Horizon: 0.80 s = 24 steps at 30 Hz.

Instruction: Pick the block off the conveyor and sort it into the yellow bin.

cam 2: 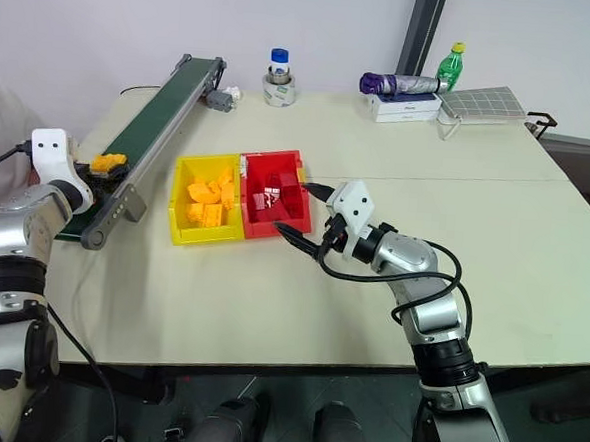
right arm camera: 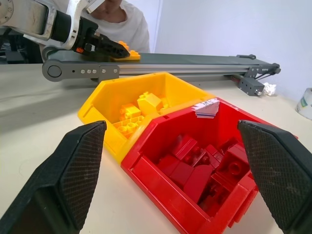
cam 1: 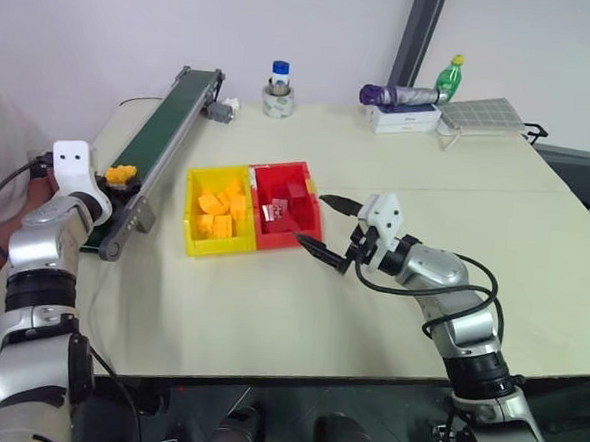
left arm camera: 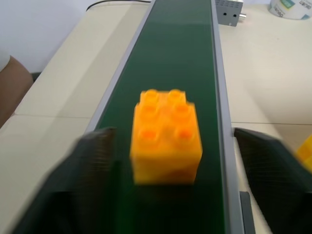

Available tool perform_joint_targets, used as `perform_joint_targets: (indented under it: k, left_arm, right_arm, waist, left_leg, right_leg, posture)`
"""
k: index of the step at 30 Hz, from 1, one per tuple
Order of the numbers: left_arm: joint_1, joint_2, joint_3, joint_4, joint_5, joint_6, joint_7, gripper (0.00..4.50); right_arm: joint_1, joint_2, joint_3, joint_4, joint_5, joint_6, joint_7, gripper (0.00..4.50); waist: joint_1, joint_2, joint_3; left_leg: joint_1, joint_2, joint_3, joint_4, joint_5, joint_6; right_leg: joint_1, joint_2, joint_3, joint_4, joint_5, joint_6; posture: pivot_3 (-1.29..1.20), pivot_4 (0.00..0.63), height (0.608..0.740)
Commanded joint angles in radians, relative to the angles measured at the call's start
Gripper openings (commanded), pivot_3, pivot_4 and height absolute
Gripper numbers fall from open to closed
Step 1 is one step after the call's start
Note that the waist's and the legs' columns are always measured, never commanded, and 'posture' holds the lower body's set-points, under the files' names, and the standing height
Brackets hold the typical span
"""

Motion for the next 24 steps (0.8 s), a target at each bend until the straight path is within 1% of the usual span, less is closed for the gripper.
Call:
perform_joint_targets:
  k: [1,3,4,7,9,10,12,13,14,17,19,24]
  left_arm:
    - [-0.006,0.006,0.011,-0.028,0.002,-0.018,0.008,2.14]
    - [0.008,0.0,0.02,-0.061,-0.007,-0.02,0.009,1.28]
    - [0.015,-0.003,0.026,-0.089,-0.014,-0.025,0.009,1.34]
    - [0.022,-0.017,0.042,-0.168,-0.049,-0.013,-0.006,1.34]
    - [0.035,-0.045,0.035,-0.31,-0.128,0.039,-0.07,1.34]
    - [0.05,-0.054,0.013,-0.389,-0.164,0.081,-0.109,1.34]
    - [0.088,-0.063,-0.053,-0.518,-0.191,0.1,-0.185,1.34]
    - [0.102,-0.068,-0.083,-0.559,-0.19,0.122,-0.195,1.34]
    - [0.109,-0.074,-0.108,-0.581,-0.176,0.108,-0.2,1.34]
    - [0.098,-0.137,-0.113,-0.591,-0.172,0.108,-0.138,1.34]
    - [0.1,-0.141,-0.145,-0.576,-0.121,0.079,-0.125,1.34]
    - [0.107,-0.163,-0.154,-0.556,-0.109,0.066,-0.125,1.34]
  right_arm:
    - [-0.005,-0.002,-0.011,-0.043,0.01,-0.009,-0.001,4.5]
    - [-0.006,-0.003,-0.011,-0.041,0.009,-0.009,-0.001,4.5]
    - [-0.007,-0.003,-0.011,-0.04,0.009,-0.009,0.0,4.5]
    - [-0.009,-0.004,-0.011,-0.035,0.008,-0.011,0.001,4.5]
    - [-0.01,-0.005,-0.013,-0.033,0.009,-0.013,0.003,4.5]
    - [-0.011,-0.006,-0.013,-0.031,0.009,-0.014,0.004,4.5]
    - [-0.016,-0.005,-0.014,-0.025,0.009,-0.017,0.005,4.5]
    - [-0.019,-0.004,-0.013,-0.02,0.008,-0.02,0.006,4.5]
    - [-0.023,-0.003,-0.013,-0.016,0.007,-0.021,0.006,4.5]
    - [-0.026,-0.001,-0.013,-0.016,0.005,-0.023,0.004,4.5]
    - [-0.024,0.0,-0.014,-0.018,0.005,-0.023,0.002,4.5]
    - [-0.004,-0.008,-0.019,-0.038,0.006,-0.019,-0.006,4.5]
  waist:
    - [0.0,0.0,0.0]
    - [0.0,0.0,0.0]
    - [0.0,0.0,0.0]
    - [0.0,0.0,0.0]
    - [0.001,0.0,0.0]
    - [0.004,0.0,0.0]
    - [0.002,0.0,0.0]
    - [0.002,0.0,0.0]
    - [0.001,0.0,0.0]
    - [0.001,0.0,0.0]
    - [-0.005,0.0,0.0]
    - [0.0,0.0,0.0]
  left_leg:
    - [0.0,0.0,0.0,0.0,0.0,0.0]
    - [0.0,0.0,0.0,0.0,0.0,0.0]
    - [0.0,0.0,0.0,0.0,0.0,0.0]
    - [0.0,0.0,0.0,0.0,0.0,0.0]
    - [0.0,0.0,0.0,0.0,0.0,0.0]
    - [0.0,0.0,0.0,0.0,0.0,0.0]
    - [0.0,0.0,0.0,0.001,0.0,0.0]
    - [0.0,0.0,0.001,0.001,0.0,0.0]
    - [0.0,0.0,0.001,0.001,0.0,0.0]
    - [0.001,0.001,0.001,0.001,0.0,0.0]
    - [0.001,0.001,0.001,0.001,0.0,0.0]
    - [0.0,0.002,0.002,0.0,0.001,0.001]
  right_leg:
    - [0.0,0.0,0.0,0.0,0.0,0.0]
    - [0.0,0.0,0.0,0.0,0.0,0.0]
    - [0.0,0.0,0.0,0.0,0.0,0.0]
    - [0.0,0.0,0.0,0.0,0.0,0.0]
    - [0.0,0.0,0.0,0.0,0.0,0.0]
    - [0.0,0.0,0.0,0.0,0.0,0.0]
    - [0.001,0.0,0.0,0.0,0.0,0.0]
    - [0.001,-0.001,0.0,-0.001,0.0,0.0]
    - [0.001,-0.001,0.001,-0.001,0.0,0.0]
    - [0.001,0.0,0.001,0.0,0.001,-0.001]
    - [0.001,0.001,0.001,0.0,0.001,-0.002]
    - [0.0,0.002,0.001,0.0,0.001,-0.002]
  posture:
    - [0.0,0.15,0.74]
    - [0.0,0.15,0.74]
    - [0.0,0.15,0.74]
    - [0.0,0.15,0.74]
    - [0.0,0.15,0.74]
    - [0.0,0.15,0.74]
    - [0.0,0.15,0.74]
    - [0.0,0.15,0.74]
    - [0.0,0.15,0.74]
    - [0.0,0.15,0.74]
    - [0.0,0.15,0.74]
    - [0.0,0.15,0.74]
